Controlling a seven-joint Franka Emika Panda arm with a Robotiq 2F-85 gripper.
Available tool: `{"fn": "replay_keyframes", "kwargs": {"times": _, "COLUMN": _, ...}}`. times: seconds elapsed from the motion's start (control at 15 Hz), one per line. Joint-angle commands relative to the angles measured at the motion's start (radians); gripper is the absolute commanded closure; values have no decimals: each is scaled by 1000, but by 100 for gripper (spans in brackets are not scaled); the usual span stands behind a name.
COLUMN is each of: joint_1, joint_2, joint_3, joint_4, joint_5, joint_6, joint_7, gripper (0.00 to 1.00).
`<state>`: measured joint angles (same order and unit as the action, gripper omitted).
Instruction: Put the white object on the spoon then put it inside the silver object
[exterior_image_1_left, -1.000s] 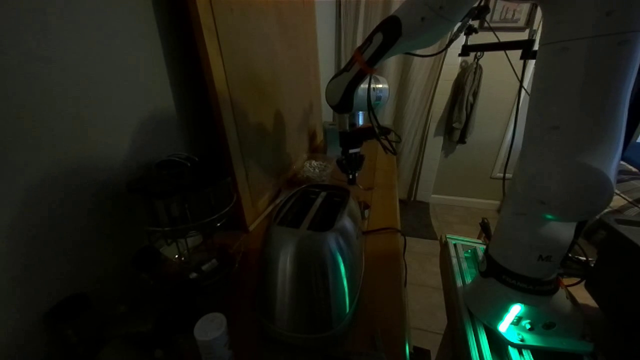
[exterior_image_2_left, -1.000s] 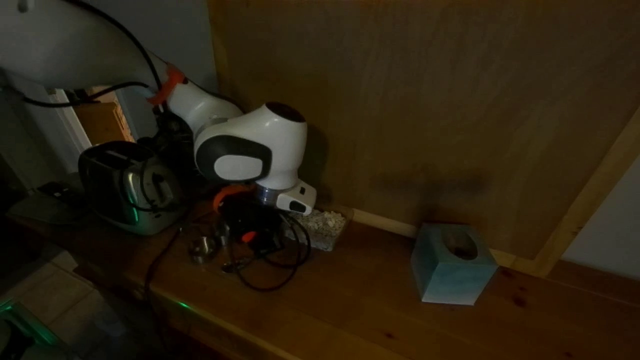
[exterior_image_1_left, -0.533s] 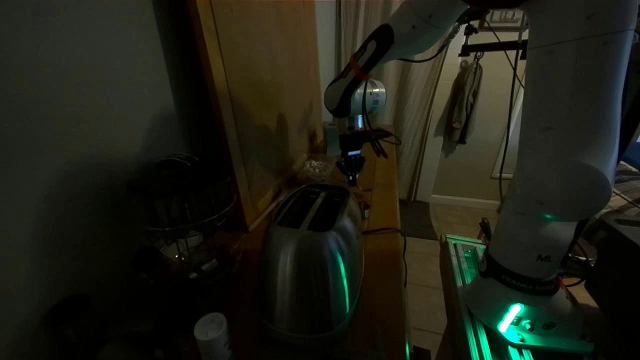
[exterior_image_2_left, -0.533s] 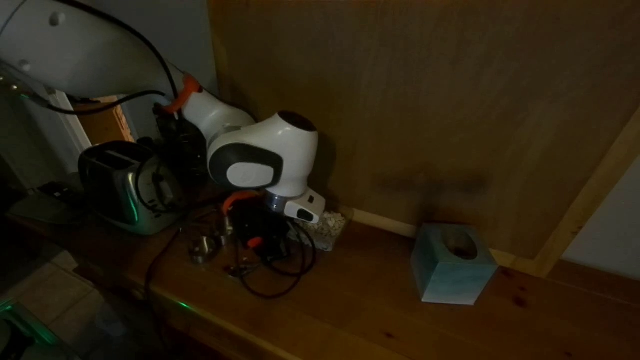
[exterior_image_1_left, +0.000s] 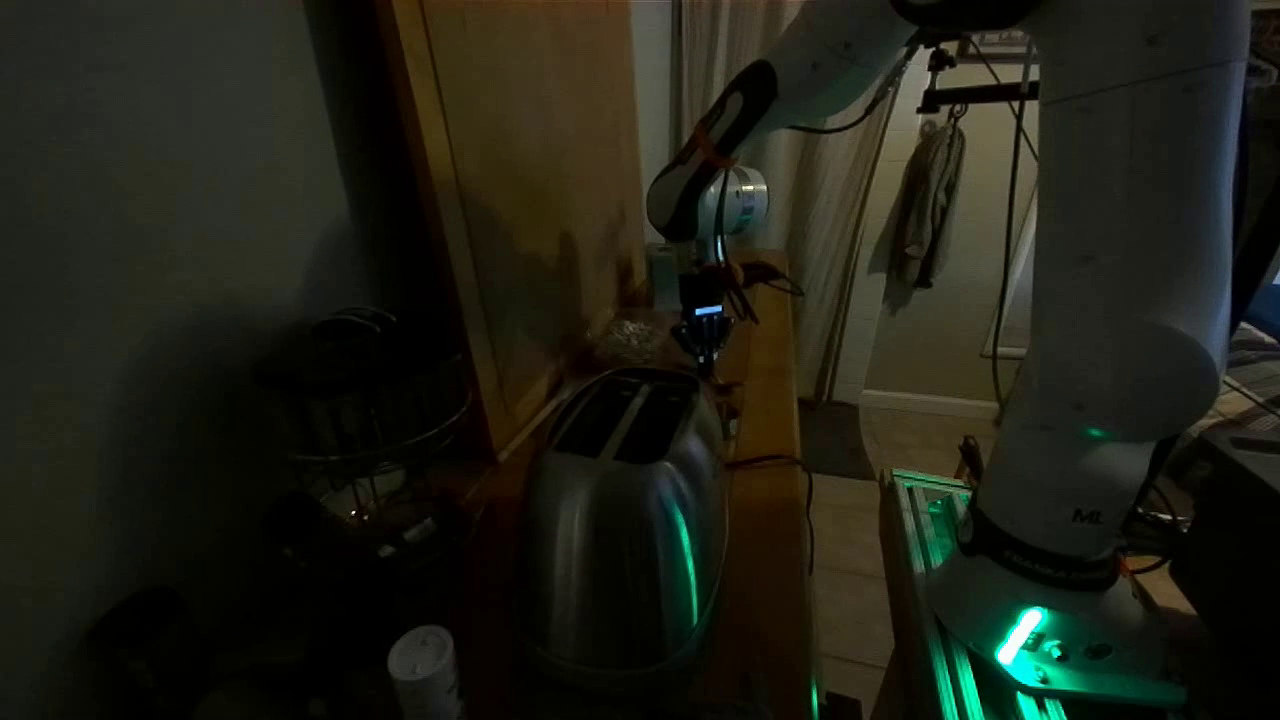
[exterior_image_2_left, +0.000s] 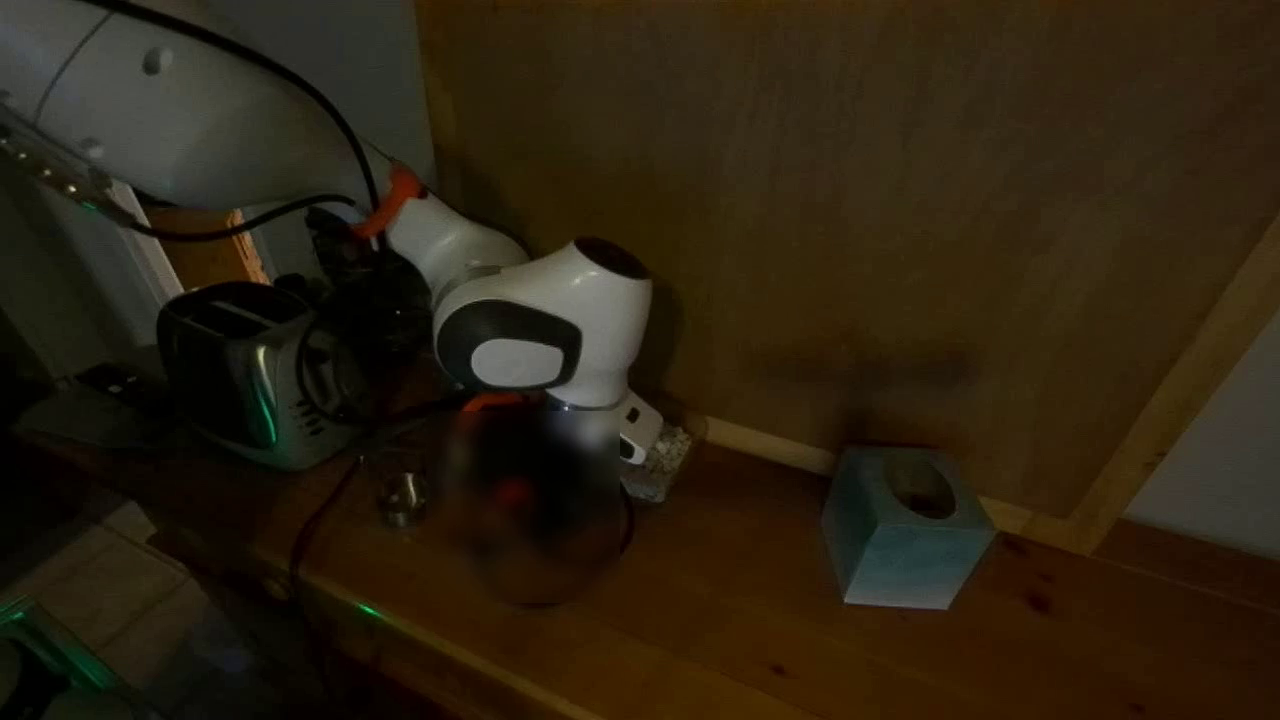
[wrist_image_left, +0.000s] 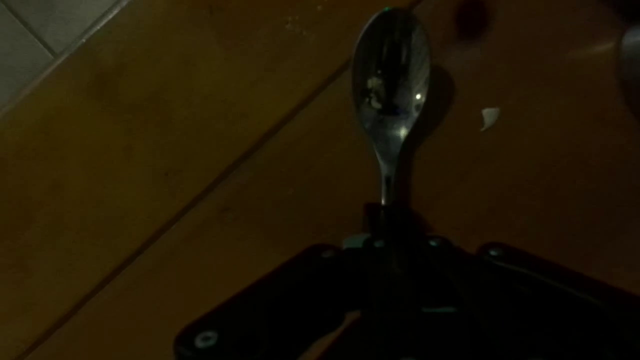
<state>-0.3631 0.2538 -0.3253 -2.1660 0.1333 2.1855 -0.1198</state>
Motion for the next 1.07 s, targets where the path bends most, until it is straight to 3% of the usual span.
{"fn": "replay_keyframes", "kwargs": {"times": 0.0, "joint_1": -14, "joint_2": 26, "joint_3": 9, "joint_4": 41, "joint_5": 25, "joint_6": -36, "joint_7": 22, "gripper": 67}}
{"fn": "replay_keyframes", "kwargs": {"times": 0.4, "joint_1": 2, "joint_2": -8, "joint_3": 3, "joint_4": 30, "joint_5": -13, "joint_6": -50, "joint_7": 67, "gripper": 27}}
{"fn": "replay_keyframes", "kwargs": {"times": 0.67, "joint_1": 26, "joint_2": -72, "joint_3": -4, "joint_4": 18, "joint_5": -104, "joint_6": -89, "joint_7": 82, "gripper": 1}}
{"fn": "replay_keyframes", "kwargs": {"times": 1.0, "joint_1": 54, "joint_2": -199, "joint_3": 9, "joint_4": -12, "joint_5": -211, "joint_6": -119, "joint_7": 70, "gripper": 0}}
